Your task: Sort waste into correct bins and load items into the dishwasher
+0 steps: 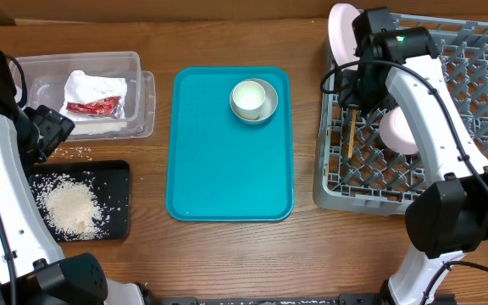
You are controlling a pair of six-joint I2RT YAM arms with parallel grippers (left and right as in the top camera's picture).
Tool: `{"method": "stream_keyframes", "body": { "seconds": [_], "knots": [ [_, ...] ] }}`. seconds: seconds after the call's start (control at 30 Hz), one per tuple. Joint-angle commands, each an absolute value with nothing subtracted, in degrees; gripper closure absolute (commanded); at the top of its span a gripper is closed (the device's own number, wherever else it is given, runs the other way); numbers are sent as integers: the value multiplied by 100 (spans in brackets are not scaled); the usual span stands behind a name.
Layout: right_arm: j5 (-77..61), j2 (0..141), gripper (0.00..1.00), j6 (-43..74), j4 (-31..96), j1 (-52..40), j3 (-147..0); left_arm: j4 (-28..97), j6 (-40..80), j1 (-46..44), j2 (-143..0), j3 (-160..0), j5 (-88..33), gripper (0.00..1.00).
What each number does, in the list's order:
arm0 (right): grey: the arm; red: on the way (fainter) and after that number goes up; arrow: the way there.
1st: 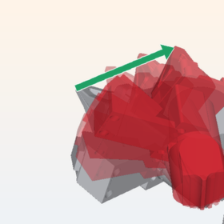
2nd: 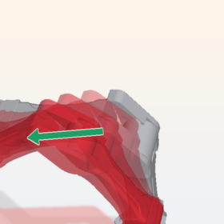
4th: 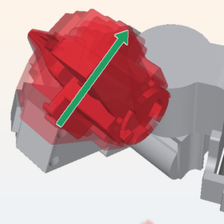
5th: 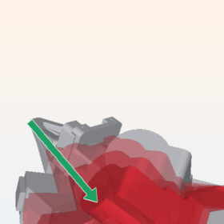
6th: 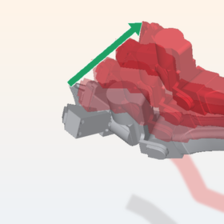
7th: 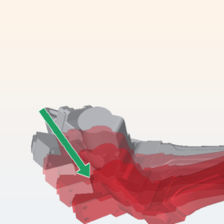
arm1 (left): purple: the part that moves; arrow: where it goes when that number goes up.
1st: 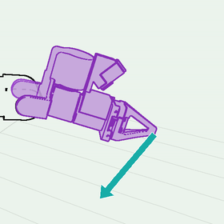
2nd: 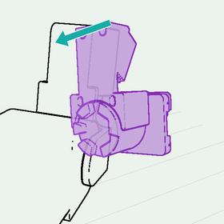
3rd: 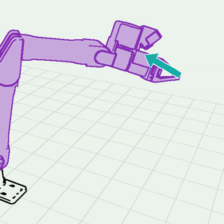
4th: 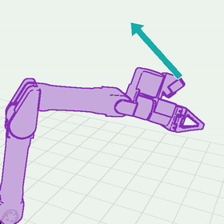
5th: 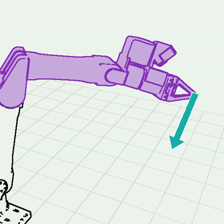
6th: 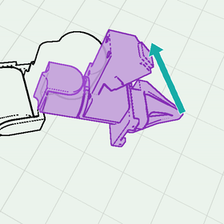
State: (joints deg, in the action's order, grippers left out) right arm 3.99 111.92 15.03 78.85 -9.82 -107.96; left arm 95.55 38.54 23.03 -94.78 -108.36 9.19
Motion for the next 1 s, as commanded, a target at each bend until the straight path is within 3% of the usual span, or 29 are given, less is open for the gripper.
{"method": "stream_keyframes", "body": {
  "seconds": [0.0, 0.13, 0.23, 0.27, 0.43, 0.6, 0.77, 0.9, 0.93, 0.97],
  "knots": [
    [176, 11107, 96, 1297, 7795, -982, -10602, 9548, 3745, 2322, -9518, -10833, 937, 0],
    [156, 11115, 91, 1234, 7682, -982, -10403, 9544, 3745, 2322, -9518, -10833, 937, 0],
    [154, 11115, 74, 1236, 7546, -982, -10221, 9542, 3745, 2322, -9518, -10833, 937, 0],
    [134, 11118, 73, 1236, 7535, -982, -10186, 9537, 3747, 2322, -9518, -10833, 937, 0],
    [-222, 11115, 74, 1238, 7557, -991, -10160, 9529, 3747, 2322, -9518, -10833, 937, 0],
    [-840, 11111, 87, 1240, 7507, -1009, -10202, 9529, 3745, 2324, -9518, -10833, 937, 0],
    [-1575, 11065, 86, 1234, 7485, -1063, -10514, 9529, 3745, 2322, -9518, -10833, 937, 0],
    [-2093, 11041, 74, 1238, 7137, -1258, -10822, 9529, 3745, 2322, -9518, -10833, 937, 0],
    [-2167, 11041, 68, 1240, 6982, -1330, -10853, 9531, 3745, 2322, -9518, -10833, 937, 0],
    [-2222, 11041, 54, 1253, 6775, -1431, -10853, 9529, 3745, 2322, -9518, -10833, 937, 0]
  ]
}}
